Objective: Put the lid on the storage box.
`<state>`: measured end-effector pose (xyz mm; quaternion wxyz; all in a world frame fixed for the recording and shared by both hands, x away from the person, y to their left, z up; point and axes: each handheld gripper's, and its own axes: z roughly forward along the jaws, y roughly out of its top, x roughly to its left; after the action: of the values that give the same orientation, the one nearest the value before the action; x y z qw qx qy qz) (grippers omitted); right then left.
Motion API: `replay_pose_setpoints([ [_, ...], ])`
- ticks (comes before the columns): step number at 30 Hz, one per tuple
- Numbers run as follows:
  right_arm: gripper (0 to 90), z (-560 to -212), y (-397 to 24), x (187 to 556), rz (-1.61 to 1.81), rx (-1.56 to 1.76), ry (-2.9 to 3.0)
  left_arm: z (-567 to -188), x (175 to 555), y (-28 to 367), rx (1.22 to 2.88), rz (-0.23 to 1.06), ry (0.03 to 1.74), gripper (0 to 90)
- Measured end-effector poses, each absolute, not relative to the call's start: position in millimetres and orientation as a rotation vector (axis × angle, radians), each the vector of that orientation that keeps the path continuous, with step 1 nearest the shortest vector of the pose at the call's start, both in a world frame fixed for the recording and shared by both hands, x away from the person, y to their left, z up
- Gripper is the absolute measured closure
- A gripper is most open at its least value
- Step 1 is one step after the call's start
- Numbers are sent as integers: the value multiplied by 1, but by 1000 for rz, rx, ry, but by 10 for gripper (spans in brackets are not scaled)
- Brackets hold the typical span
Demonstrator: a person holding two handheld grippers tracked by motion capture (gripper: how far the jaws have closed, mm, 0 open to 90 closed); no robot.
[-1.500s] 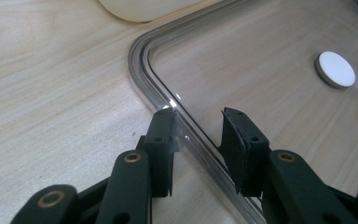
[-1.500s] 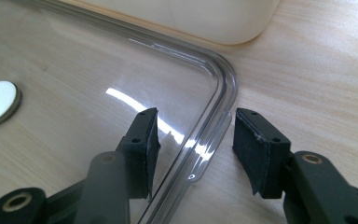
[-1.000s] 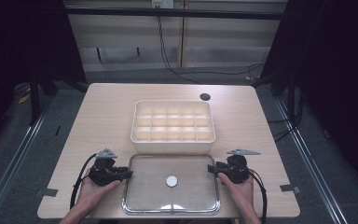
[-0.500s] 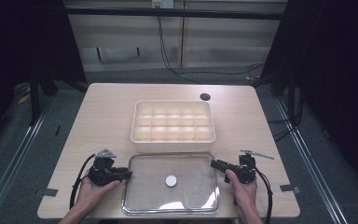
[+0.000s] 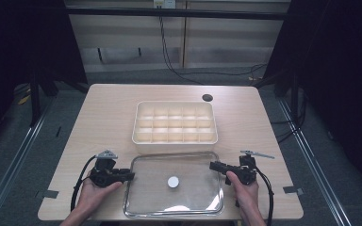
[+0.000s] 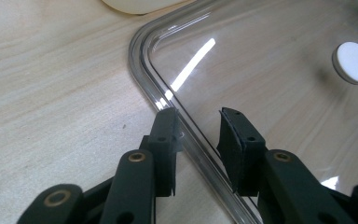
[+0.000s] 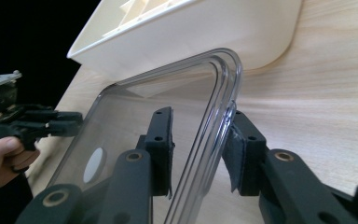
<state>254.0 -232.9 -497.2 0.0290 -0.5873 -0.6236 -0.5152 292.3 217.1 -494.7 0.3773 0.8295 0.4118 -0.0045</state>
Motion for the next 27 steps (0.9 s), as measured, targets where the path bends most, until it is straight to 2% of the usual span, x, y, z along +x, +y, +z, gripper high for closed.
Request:
replay_pose_setpoints([
  [5,707,-495,-235,252,-1644,-1793,-1888,-496,294,218,2105,-17,1050,663],
  [9,723,-492,-235,251,-1676,-1793,-1885,-495,293,218,2106,-21,1048,626],
  [16,737,-489,-236,250,-1712,-1762,-1881,-497,299,221,2064,-67,1068,513],
  [18,737,-489,-236,250,-1716,-1758,-1882,-497,299,221,2065,-69,1060,504],
  [21,739,-487,-237,250,-1733,-1748,-1889,-497,299,219,2059,-79,1046,437],
  [27,740,-486,-238,249,-1736,-1742,-1891,-498,299,218,2049,-110,1013,428],
])
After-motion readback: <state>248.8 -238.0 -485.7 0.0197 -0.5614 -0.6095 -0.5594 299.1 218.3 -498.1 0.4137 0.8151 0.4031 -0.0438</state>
